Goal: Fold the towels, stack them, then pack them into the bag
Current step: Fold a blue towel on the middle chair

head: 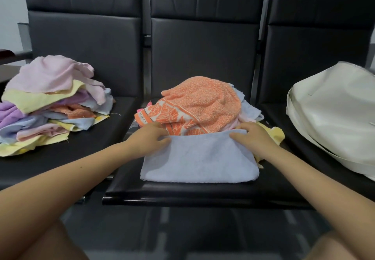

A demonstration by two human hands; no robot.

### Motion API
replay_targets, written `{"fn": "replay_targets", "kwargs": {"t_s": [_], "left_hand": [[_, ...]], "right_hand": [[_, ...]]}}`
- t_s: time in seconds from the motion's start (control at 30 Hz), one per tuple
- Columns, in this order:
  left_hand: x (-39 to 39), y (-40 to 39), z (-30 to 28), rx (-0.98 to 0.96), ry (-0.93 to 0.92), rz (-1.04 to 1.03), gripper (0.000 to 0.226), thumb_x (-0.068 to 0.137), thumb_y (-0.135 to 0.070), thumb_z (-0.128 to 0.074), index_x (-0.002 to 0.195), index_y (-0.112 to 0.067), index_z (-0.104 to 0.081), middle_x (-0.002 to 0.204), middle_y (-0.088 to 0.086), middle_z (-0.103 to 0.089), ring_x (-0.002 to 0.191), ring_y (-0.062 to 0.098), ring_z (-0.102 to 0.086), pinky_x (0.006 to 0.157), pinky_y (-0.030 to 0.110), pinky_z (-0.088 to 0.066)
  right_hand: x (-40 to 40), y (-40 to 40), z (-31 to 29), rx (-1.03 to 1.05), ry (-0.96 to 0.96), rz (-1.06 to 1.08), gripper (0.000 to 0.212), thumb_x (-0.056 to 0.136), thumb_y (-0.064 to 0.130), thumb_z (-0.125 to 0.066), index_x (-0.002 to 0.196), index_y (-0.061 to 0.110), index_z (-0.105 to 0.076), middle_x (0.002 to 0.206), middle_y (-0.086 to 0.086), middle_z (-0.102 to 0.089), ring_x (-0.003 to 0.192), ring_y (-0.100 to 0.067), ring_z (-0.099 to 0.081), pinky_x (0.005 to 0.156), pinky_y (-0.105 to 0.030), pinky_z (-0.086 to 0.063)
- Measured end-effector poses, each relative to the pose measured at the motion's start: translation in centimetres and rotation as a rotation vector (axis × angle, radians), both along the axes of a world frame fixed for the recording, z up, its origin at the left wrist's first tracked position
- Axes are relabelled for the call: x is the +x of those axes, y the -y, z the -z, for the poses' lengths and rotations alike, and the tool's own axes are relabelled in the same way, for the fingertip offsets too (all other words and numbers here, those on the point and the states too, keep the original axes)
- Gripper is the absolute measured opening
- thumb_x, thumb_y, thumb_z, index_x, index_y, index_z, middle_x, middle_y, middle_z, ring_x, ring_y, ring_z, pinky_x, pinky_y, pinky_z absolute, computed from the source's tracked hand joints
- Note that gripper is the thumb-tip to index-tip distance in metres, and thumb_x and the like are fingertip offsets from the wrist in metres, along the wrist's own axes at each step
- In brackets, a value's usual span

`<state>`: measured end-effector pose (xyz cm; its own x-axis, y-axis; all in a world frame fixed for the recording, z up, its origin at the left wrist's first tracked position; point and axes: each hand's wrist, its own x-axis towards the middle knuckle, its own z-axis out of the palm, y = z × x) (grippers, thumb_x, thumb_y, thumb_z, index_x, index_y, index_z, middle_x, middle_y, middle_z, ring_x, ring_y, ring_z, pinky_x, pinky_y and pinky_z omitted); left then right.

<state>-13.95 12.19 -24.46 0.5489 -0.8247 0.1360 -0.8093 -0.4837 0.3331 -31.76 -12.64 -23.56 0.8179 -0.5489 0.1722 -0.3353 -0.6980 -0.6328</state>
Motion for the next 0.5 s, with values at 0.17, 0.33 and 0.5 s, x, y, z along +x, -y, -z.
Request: {"fn": "replay_targets", "kwargs": {"t_s": [0.17, 0.33, 0.5], "left_hand": [[1.4, 1.2, 1.4, 0.075, -0.014, -0.001, 0.008, 0.093, -0.027, -0.057, 0.092, -0.019, -0.058, 0.103, -0.003, -0.051, 0.092, 0.016, -0.052, 0.078, 0.028, -0.04], [1.8, 1.2, 1.7, -0.001, -0.141, -0.038, 0.024, 0.09, -0.035, -0.064, 0.104, -0.024, -0.048, 0.104, -0.01, -0.053, 0.097, 0.011, -0.054, 0.082, 0.022, -0.041], [1.5, 0.6, 1.0, 0.067, -0.21, -0.063, 0.015, 0.092, -0.03, -0.063, 0.083, -0.028, -0.051, 0.085, -0.013, -0.051, 0.08, 0.007, -0.049, 0.064, 0.016, -0.035]], "right_hand": [[0.5, 0.6, 1.3, 0.01, -0.057, -0.037, 0.027, 0.087, 0.029, -0.066, 0.089, 0.001, -0.066, 0.086, -0.01, -0.067, 0.075, -0.016, -0.054, 0.063, -0.029, -0.039], [0.3, 1.2, 1.6, -0.025, -0.052, -0.048, 0.022, 0.084, 0.034, -0.071, 0.09, 0.015, -0.061, 0.087, 0.003, -0.063, 0.079, -0.012, -0.056, 0.067, -0.027, -0.042], [-1.1, 1.1, 1.1, 0.296, -0.094, -0.063, 0.029, 0.086, 0.026, -0.072, 0.107, 0.009, -0.063, 0.1, -0.002, -0.068, 0.09, -0.012, -0.064, 0.073, -0.025, -0.049]]}}
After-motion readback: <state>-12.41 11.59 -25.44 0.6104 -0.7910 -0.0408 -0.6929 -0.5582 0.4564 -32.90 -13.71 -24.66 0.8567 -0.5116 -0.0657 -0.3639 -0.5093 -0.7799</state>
